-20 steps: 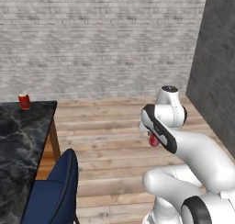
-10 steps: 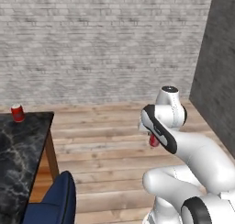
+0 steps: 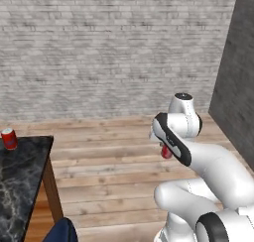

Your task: Four empty soda cans are scattered around the kitchen. Gather all the cans and cluster them next to the stove for recycling.

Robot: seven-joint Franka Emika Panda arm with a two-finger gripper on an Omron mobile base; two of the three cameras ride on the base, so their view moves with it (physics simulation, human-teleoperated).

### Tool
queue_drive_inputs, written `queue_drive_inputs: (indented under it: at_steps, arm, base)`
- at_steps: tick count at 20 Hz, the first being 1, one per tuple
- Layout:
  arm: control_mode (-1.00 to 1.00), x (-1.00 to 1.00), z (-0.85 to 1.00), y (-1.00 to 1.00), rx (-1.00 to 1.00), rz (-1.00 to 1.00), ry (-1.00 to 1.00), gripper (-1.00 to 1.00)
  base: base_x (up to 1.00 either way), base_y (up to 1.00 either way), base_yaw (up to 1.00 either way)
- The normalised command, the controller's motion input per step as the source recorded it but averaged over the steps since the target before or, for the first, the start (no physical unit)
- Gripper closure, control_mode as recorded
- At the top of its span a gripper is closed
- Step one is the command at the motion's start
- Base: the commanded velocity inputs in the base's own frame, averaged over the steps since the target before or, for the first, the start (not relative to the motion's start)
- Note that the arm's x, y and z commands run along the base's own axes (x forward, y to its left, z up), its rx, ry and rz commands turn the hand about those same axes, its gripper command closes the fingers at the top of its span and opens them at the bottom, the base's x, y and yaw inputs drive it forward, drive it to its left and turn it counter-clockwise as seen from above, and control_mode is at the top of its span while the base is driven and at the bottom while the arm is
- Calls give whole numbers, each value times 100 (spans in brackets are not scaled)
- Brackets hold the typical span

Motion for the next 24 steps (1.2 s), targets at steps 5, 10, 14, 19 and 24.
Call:
queue_drive_inputs:
  at_steps: [5, 10, 14, 19, 24]
  arm:
    - [100, 0, 0, 0, 0, 0, 0, 100]
    - [100, 0, 0, 0, 0, 0, 0, 100]
    - [100, 0, 0, 0, 0, 0, 0, 100]
    - [100, 0, 0, 0, 0, 0, 0, 100]
    - [100, 0, 0, 0, 0, 0, 0, 100]
  base:
    - [50, -16, 0]
    - [40, -10, 1]
    - [31, -17, 8]
    - [43, -19, 12]
    - [52, -15, 14]
